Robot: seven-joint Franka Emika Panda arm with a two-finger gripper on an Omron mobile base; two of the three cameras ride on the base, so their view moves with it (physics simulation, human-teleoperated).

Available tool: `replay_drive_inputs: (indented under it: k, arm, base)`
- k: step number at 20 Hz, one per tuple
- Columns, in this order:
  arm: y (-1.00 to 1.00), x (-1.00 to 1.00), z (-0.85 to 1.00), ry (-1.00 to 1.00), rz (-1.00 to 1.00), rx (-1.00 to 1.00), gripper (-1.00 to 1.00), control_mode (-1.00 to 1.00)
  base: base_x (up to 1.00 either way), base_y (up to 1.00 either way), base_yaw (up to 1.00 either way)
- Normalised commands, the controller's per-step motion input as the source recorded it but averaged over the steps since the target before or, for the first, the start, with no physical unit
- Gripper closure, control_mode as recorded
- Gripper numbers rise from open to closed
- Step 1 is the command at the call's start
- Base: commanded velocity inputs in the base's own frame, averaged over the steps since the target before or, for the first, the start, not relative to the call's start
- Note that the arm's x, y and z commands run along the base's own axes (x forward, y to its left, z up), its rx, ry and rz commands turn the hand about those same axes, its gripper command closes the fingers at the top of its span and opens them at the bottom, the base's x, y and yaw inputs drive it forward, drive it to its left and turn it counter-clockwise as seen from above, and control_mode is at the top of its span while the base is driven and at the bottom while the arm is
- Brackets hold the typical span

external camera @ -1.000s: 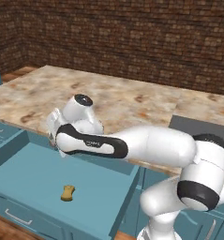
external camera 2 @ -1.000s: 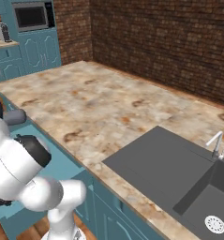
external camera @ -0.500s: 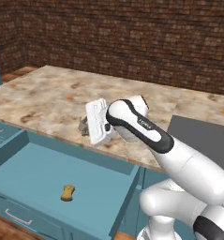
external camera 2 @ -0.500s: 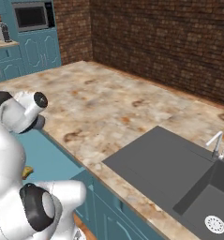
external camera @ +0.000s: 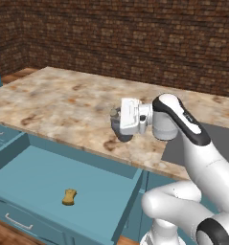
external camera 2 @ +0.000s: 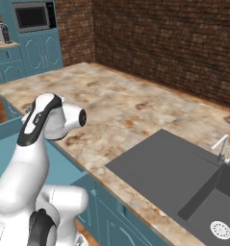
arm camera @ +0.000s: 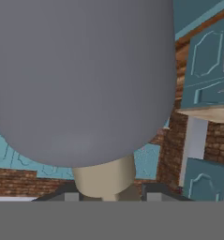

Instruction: Restock the sink supplies by placing the sponge and soap dispenser on the counter and next to the sink. Make sure the soap dispenser is upright.

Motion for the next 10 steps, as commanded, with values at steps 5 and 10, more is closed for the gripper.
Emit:
replay_drive_inputs:
  k: [5,10]
  arm:
    - [-0.81,0.19,-0.38,0.07,-0.10,0.19,1.00,-1.00]
    - [-0.99,0.31,-0.09,0.07,-0.01,0.22,1.00,-1.00]
  base:
    - [0.00,0.00,0.00]
    - [0.00,0.00,0.00]
